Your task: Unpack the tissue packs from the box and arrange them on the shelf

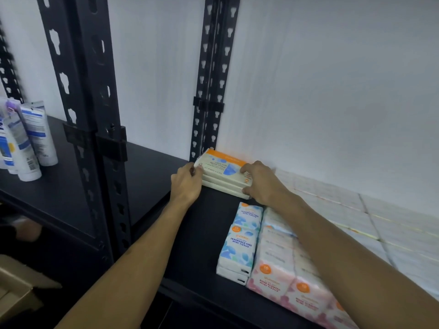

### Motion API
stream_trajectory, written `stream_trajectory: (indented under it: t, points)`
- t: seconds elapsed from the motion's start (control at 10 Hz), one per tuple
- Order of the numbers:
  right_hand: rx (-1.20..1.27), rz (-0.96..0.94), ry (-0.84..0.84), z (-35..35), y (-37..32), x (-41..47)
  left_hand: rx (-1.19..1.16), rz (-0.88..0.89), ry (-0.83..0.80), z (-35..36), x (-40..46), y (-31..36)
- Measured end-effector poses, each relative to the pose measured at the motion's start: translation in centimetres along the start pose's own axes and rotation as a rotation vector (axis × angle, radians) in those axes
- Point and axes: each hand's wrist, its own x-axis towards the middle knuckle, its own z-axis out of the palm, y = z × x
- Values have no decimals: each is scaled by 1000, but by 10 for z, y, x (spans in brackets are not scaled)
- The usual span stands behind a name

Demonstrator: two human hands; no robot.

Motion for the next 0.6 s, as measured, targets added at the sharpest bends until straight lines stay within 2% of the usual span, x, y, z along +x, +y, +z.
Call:
stream_trajectory:
  t: [0.2, 0.3, 0.4, 0.5, 0.6]
  points:
    - [-31, 1, -19, -1, -1, 2, -19, 1, 29, -5, -10, 10]
    - [-123, -27, -14, -13, -10, -6, -64, 7, 78, -9, -25, 18]
    - [-81, -33, 38, -37, -17, -24, -45, 69, 90, -18, -43, 21]
    - [103, -63, 133, -76, -16, -56, -22, 109, 76, -25, -64, 19]
    - [311, -91, 333, -118, -11, -109, 34, 152, 53, -35, -101, 7]
